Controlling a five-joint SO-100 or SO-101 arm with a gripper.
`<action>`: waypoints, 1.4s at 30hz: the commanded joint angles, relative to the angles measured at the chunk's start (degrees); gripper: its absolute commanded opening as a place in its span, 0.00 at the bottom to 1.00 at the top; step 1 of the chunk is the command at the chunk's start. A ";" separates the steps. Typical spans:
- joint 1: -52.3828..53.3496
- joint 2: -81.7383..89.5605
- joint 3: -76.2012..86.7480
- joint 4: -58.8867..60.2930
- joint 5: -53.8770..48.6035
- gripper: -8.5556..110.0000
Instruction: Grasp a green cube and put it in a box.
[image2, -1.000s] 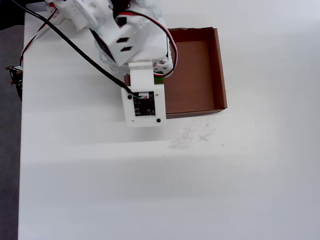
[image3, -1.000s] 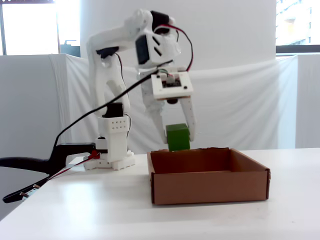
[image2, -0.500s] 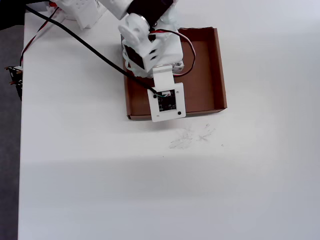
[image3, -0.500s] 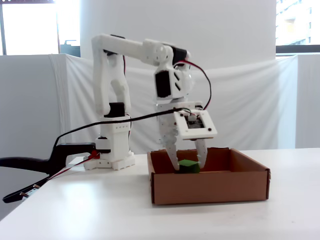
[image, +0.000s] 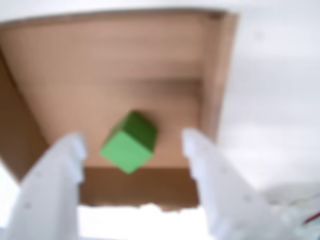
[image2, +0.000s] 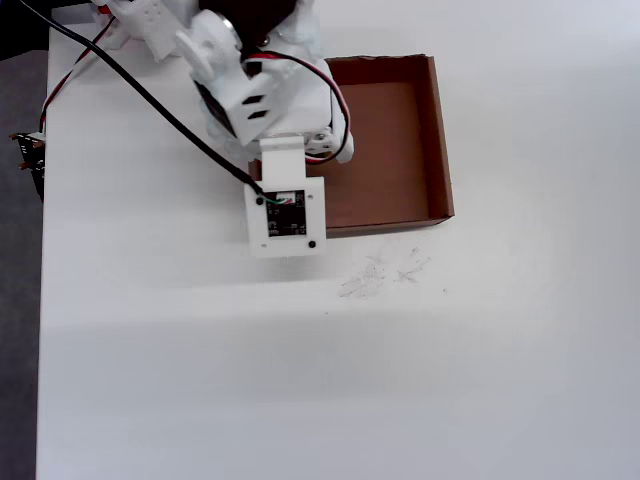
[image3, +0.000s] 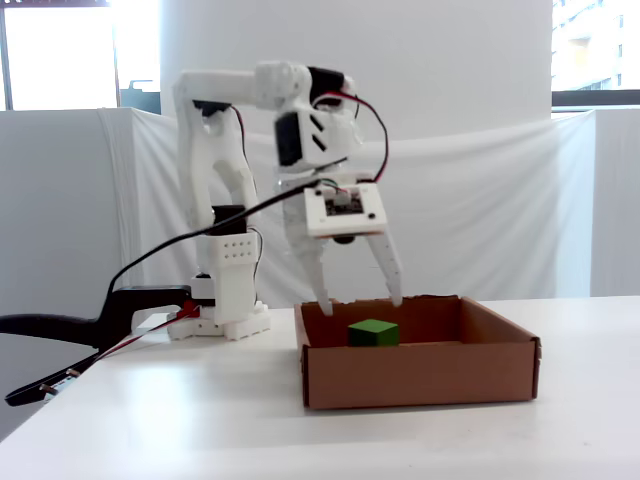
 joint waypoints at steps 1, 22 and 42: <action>8.53 10.02 -3.60 3.87 -6.68 0.30; 38.67 57.48 36.65 5.54 -31.11 0.27; 40.08 73.48 56.60 10.28 -33.84 0.26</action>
